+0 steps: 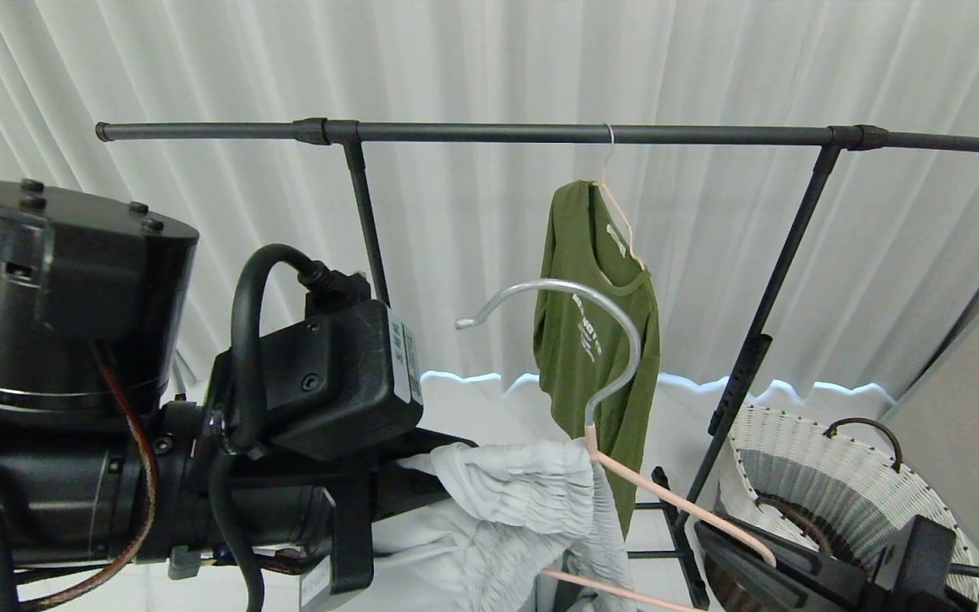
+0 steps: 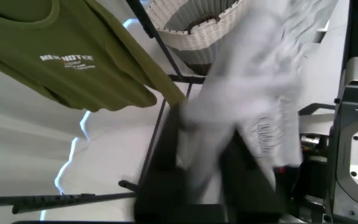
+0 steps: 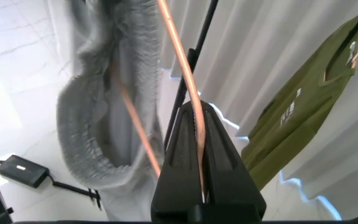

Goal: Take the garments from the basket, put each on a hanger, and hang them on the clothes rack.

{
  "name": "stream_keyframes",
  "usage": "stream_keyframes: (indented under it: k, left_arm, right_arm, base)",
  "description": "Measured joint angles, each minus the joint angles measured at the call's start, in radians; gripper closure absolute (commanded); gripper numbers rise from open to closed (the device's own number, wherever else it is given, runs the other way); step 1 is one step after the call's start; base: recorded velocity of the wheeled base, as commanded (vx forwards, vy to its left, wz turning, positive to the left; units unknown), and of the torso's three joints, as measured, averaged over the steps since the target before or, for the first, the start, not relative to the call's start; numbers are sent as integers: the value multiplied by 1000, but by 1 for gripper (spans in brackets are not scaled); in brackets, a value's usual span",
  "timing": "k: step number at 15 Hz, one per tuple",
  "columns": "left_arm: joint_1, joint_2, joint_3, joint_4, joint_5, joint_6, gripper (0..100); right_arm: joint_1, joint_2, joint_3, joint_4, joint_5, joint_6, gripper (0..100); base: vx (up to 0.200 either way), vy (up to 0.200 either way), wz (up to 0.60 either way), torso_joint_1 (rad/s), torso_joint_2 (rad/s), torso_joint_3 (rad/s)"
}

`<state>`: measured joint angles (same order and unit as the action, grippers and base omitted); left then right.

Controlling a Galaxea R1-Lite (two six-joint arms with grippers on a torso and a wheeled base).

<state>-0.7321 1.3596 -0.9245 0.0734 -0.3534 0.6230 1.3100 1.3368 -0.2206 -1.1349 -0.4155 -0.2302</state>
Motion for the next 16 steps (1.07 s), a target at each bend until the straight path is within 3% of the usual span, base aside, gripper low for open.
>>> stream_keyframes:
  k: [4, 5, 10, 13, 16]
  left_arm:
    - [0, -4, 13, -1, 0, 1, 100]
    - [0, -7, 18, -1, 0, 0, 100]
    - [2, -40, 49, 0, 11, -1, 100]
    - [2, -76, 86, -9, 46, -1, 100]
    - [2, -96, 142, -157, 124, -2, 100]
  right_arm:
    - [-3, -1, -2, 0, -1, -1, 100]
    - [-4, -2, -2, 0, -2, -2, 0]
    - [-23, -5, 4, -2, -7, -25, 0]
    - [-84, -7, 1, -1, -7, -39, 0]
    - [-102, -6, 1, -1, 0, -36, 0]
  base:
    - [0, 0, 0, 0, 0, 0]
    - [0, 0, 0, 0, 0, 0]
    - [0, 0, 0, 0, 0, 0]
    - [0, 0, 0, 0, 0, 0]
    - [0, 0, 0, 0, 0, 0]
